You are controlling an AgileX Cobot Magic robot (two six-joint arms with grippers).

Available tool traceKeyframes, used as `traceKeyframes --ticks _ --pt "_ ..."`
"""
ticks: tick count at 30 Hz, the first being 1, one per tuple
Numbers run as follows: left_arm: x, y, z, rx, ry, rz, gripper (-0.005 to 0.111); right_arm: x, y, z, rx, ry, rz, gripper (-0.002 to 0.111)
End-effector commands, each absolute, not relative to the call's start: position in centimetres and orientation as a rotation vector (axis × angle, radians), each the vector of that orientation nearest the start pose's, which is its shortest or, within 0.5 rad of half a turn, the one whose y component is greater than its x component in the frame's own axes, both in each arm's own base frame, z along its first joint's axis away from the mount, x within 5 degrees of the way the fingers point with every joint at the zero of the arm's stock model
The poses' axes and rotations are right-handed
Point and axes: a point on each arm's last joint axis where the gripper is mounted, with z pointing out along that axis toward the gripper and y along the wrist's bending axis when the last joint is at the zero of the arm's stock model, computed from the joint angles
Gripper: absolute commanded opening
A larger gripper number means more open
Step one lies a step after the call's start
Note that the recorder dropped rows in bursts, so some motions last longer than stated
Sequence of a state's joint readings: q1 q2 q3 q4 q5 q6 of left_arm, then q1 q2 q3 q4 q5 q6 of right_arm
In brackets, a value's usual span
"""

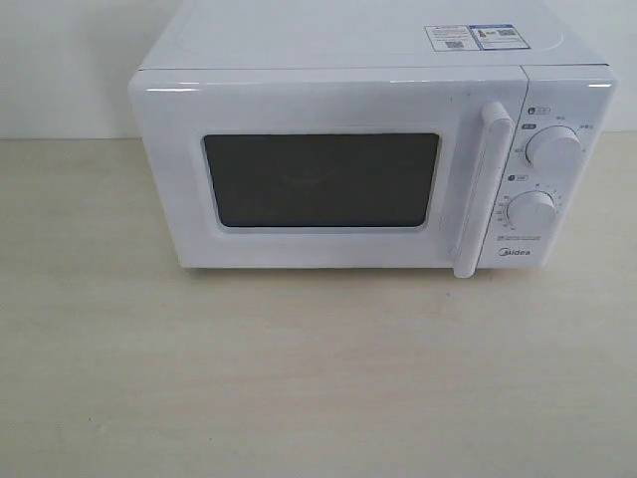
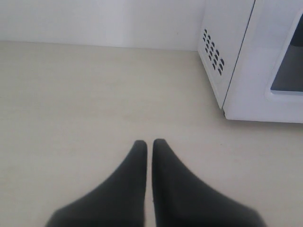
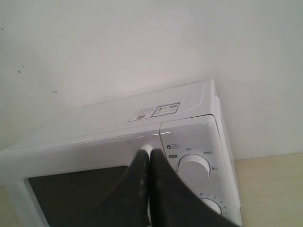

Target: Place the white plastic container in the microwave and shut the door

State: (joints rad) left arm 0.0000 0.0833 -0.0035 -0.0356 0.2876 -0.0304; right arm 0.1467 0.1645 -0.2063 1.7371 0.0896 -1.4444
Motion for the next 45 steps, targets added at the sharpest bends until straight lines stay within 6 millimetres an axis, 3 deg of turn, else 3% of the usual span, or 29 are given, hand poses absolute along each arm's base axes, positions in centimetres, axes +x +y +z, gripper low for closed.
traceKeyframes --ticks 1,13,30,38,45 --pt "5.9 -0.1 18.3 -0.051 1.848 -0.052 0.004 6.0 2.2 27.2 -0.027 1.479 0.432 0.0" --pt "5.9 -0.1 18.3 -0.051 1.848 -0.052 0.004 6.3 1.1 25.8 0.159 1.621 0.403 0.0" --pt "5.9 -0.1 18.3 -0.051 1.848 -0.052 0.004 6.3 0.8 25.4 0.079 1.652 0.274 0.0" --pt "5.9 -0.1 18.3 -0.051 1.848 -0.052 0.004 6.2 0.8 22.3 0.045 1.623 0.239 0.0" --pt "5.9 -0.1 18.3 -0.051 1.848 -0.052 0.004 5.5 0.7 21.4 -0.058 1.496 0.156 0.0"
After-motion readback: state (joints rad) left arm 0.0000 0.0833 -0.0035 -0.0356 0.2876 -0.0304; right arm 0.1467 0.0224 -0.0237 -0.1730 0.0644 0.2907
